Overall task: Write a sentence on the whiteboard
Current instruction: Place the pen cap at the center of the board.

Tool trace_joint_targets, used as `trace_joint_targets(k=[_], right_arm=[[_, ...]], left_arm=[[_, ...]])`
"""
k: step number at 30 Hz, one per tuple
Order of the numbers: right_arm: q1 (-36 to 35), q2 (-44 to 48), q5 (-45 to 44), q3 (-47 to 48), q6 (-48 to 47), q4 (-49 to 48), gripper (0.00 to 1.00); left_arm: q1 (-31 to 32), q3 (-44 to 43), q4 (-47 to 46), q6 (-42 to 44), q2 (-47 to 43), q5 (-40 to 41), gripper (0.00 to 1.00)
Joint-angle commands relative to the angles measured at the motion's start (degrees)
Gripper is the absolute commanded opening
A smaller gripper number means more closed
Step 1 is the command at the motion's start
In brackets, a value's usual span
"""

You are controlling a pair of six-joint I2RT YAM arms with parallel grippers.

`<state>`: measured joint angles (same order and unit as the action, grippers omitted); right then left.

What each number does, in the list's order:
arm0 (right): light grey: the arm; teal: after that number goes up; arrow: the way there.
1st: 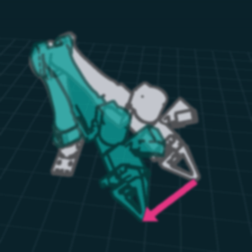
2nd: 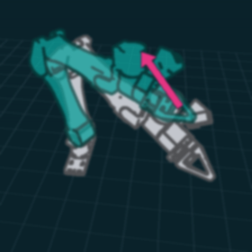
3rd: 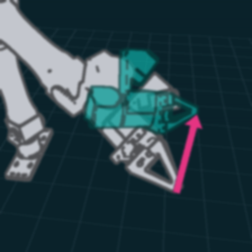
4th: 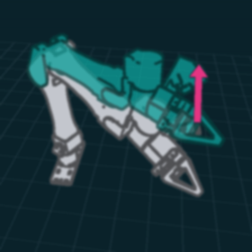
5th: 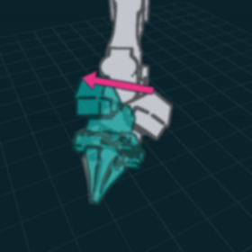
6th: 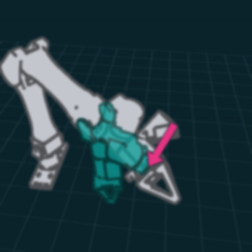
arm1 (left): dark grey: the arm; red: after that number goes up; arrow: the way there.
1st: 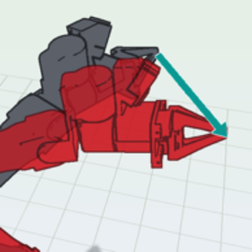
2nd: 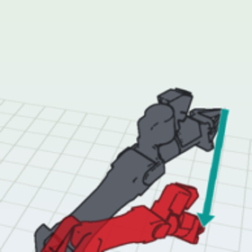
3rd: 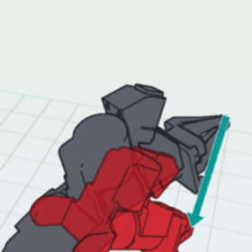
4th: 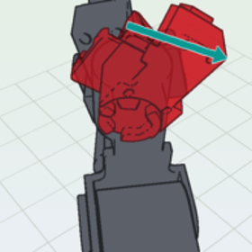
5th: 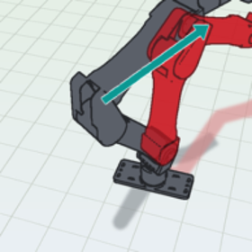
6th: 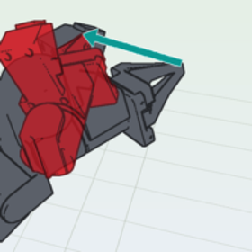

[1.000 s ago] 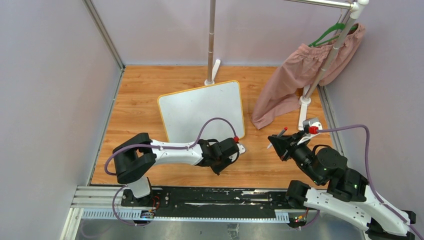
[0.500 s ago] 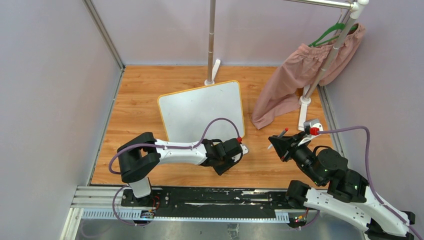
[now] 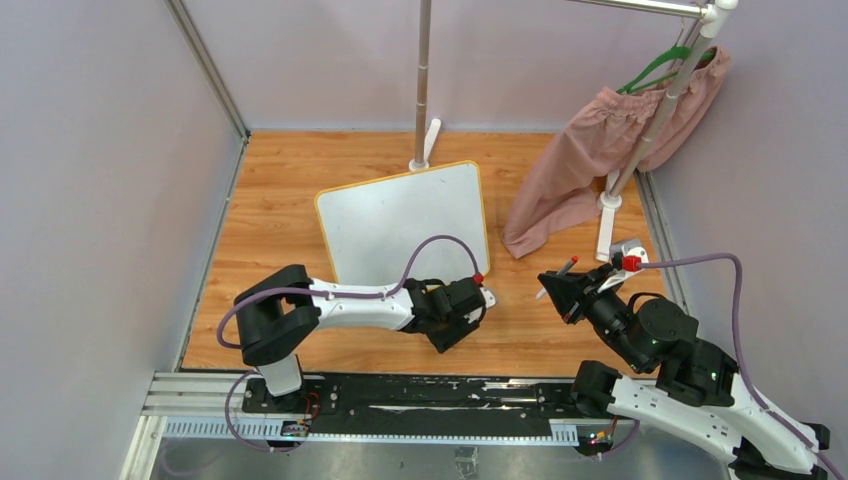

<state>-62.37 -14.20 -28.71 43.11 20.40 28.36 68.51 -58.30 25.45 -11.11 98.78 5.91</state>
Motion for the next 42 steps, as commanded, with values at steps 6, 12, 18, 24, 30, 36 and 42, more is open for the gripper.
trace_joint_targets(k=[6, 12, 18, 24, 30, 36, 42], right_arm=[[0.41, 0.5, -0.58, 0.01, 1.04, 0.97, 0.0], [0.41, -0.65, 0.16, 0.88, 1.49, 1.0, 0.0], [0.41, -4.57, 3.95, 1.83, 0.86, -1.84, 0.0], [0.43, -9.92, 12.5, -2.3, 1.44, -16.66, 0.0], [0.39, -16.78, 21.97, -6.05, 2.81, -39.69, 0.0], [0.36, -23.39, 27.73, -6.46, 5.02, -53.67, 0.0], [0.32, -27.64, 35.45, -5.5, 6.88, -61.99, 0.0]], left_arm=[[0.04, 1.0, 0.99, -0.93, -7.79, 7.38, 0.63], [0.07, -0.63, 3.57, -2.25, -18.79, 10.19, 0.74], [0.04, 1.56, 1.1, -5.09, -35.24, 13.19, 0.89], [0.04, 12.24, -13.65, -3.98, -52.07, 11.88, 1.0], [0.05, 25.56, -33.3, 1.07, -67.76, 1.64, 1.0], [0.05, 23.09, -34.32, 3.29, -69.46, -4.49, 1.0], [0.06, 18.71, -32.57, 2.98, -65.76, -9.32, 0.94]])
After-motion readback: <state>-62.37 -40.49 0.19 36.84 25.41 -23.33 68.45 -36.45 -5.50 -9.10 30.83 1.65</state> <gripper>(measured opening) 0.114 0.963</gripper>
